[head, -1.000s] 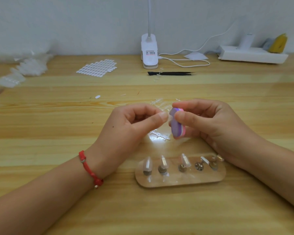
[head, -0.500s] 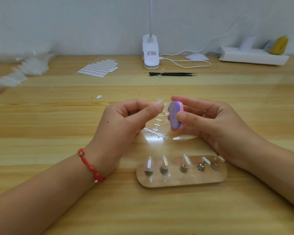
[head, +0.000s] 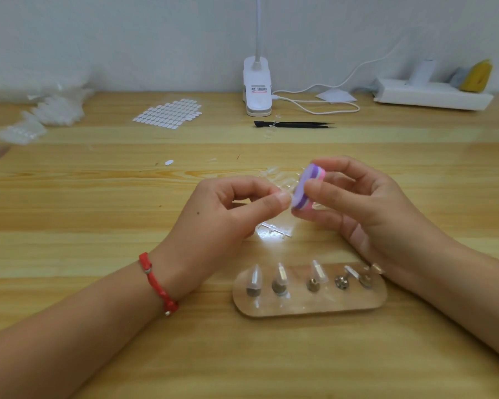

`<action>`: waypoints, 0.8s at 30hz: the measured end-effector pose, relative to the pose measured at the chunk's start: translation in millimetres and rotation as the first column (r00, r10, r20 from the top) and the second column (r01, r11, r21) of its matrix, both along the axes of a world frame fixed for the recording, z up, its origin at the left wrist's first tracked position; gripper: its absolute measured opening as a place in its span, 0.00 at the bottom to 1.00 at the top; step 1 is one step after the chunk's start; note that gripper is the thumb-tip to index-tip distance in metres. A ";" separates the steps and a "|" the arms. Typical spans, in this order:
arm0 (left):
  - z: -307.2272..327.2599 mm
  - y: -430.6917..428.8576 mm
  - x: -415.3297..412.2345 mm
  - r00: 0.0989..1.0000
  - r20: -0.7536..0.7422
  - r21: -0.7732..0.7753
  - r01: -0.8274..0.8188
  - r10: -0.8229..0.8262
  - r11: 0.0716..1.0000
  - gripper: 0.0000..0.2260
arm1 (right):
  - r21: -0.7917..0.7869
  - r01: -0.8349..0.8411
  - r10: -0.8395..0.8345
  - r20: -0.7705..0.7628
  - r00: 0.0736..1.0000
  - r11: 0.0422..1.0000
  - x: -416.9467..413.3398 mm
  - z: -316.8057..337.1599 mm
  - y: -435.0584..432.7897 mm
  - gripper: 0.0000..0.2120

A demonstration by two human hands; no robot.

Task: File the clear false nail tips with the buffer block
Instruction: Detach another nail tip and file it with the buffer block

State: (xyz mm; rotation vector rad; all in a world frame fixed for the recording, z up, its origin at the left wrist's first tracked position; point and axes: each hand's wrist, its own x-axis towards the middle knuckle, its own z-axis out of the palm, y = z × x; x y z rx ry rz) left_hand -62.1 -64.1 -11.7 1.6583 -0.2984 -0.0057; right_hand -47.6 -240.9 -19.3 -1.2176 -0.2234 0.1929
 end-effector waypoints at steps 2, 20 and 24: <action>0.0 0.1 0.2 0.999 -0.016 -0.032 -0.028 0.027 0.999 0.07 | -0.005 0.002 -0.002 -0.002 1.000 1.000 0.4 0.6 -1.1 0.13; 1.7 1.1 -0.4 0.998 -0.056 -0.031 -0.021 0.019 0.999 0.10 | -0.065 -0.096 0.096 -0.004 0.995 0.993 0.9 1.7 0.6 0.13; 0.3 -1.3 -1.8 0.999 -0.047 -0.018 0.004 -0.005 1.000 0.11 | 0.023 -0.026 0.027 -0.041 0.999 0.999 2.8 0.4 -2.5 0.13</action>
